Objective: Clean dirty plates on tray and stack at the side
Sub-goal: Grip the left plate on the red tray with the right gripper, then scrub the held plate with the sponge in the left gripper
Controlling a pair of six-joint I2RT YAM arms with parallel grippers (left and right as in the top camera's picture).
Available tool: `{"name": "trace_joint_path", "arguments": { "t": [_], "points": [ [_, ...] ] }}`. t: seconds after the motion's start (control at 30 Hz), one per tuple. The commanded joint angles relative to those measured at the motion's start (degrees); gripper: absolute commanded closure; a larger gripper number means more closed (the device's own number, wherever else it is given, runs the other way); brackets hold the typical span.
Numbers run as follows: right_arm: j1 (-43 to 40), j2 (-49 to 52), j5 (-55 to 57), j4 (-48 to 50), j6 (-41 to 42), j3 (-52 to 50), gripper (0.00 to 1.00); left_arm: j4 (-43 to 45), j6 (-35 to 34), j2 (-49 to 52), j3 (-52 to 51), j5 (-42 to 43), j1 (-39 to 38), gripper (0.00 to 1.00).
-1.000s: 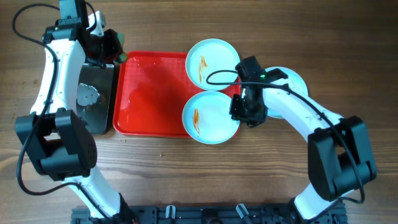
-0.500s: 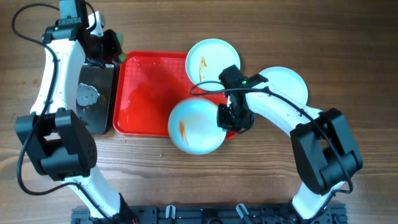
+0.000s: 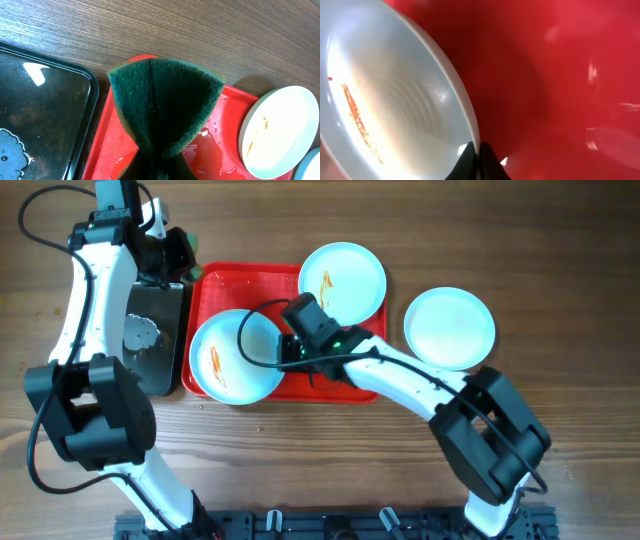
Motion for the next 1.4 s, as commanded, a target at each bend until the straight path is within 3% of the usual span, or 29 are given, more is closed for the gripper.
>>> {"name": "trace_joint_path", "arguments": {
  "t": [0.0, 0.1, 0.17, 0.3, 0.4, 0.53, 0.57, 0.63, 0.7, 0.77, 0.87, 1.0, 1.03, 1.07, 1.17, 1.23, 1.37],
  "points": [
    [-1.4, 1.0, 5.6, -0.3, 3.1, 0.7, 0.76, 0.1, 0.0, 0.2, -0.2, -0.3, -0.1, 0.96],
    [-2.1, 1.0, 3.3, -1.7, -0.2, 2.3, 0.64, -0.1, 0.0, 0.2, -0.2, -0.3, -0.1, 0.96],
    [-3.6, 2.2, 1.8, -6.2, -9.6, 7.5, 0.57, -0.6, 0.0, 0.2, -0.2, -0.3, -0.1, 0.96],
    [-5.4, 10.6, -0.6, -16.1, -24.5, 21.0, 0.55, -0.7, 0.0, 0.2, -0.3, -0.3, -0.1, 0.96],
    [-5.7, 15.3, -3.1, -18.2, -28.5, 25.3, 0.57, -0.7, 0.0, 0.2, -0.4, -0.3, -0.1, 0.96],
    [-5.7, 18.3, -3.4, -17.9, -26.5, 25.2, 0.67, -0.7, 0.0, 0.5, -0.4, -0.3, -0.1, 0.96],
    [-5.7, 18.8, -3.3, -17.4, -24.8, 25.3, 0.75, -0.7, 0.0, 0.8, -0.4, -0.3, -0.1, 0.96],
    [-5.7, 19.1, -2.4, -17.5, -19.5, 25.2, 0.89, -0.6, 0.0, 0.9, -1.2, -0.3, -0.1, 0.96],
    [-5.7, 19.1, -2.3, -18.2, -11.3, 25.3, 0.96, 0.0, 0.0, 0.9, -3.3, -0.3, -0.1, 0.96],
    [-5.8, 19.1, -0.9, -19.7, -3.1, 25.2, 0.96, 0.5, 0.0, 0.9, -5.3, -0.3, -0.1, 0.96],
    [-6.4, 19.1, -0.8, -19.7, -1.0, 25.2, 0.96, 1.1, 0.0, 0.9, -8.5, -0.3, -1.0, 0.96],
    [-7.5, 19.1, -5.5, -17.7, -2.8, 25.2, 0.94, 1.2, 0.1, 0.9, -11.0, -0.9, -4.7, 0.96],
    [-7.5, 19.1, -7.2, -16.3, -5.5, 25.2, 0.87, 1.3, 0.2, 0.9, -11.9, -6.4, -6.1, 0.96],
    [-7.5, 19.1, -7.2, -16.1, -5.6, 25.2, 0.86, 1.4, 0.2, 0.9, -12.4, -10.7, -6.8, 0.96],
    [-7.5, 19.1, -7.2, -16.0, -6.2, 25.2, 0.88, 2.7, 3.3, 0.9, -13.6, -13.8, -7.7, 0.96],
    [-7.5, 19.1, -7.0, -15.8, -7.5, 25.2, 0.96, 5.0, 6.8, 0.9, -16.0, -13.8, -8.1, 0.96],
    [-7.5, 19.2, -7.0, -15.8, -7.7, 25.2, 0.95, 9.0, 7.6, 1.1, -20.9, -13.8, -9.5, 0.96]
  ]
}}
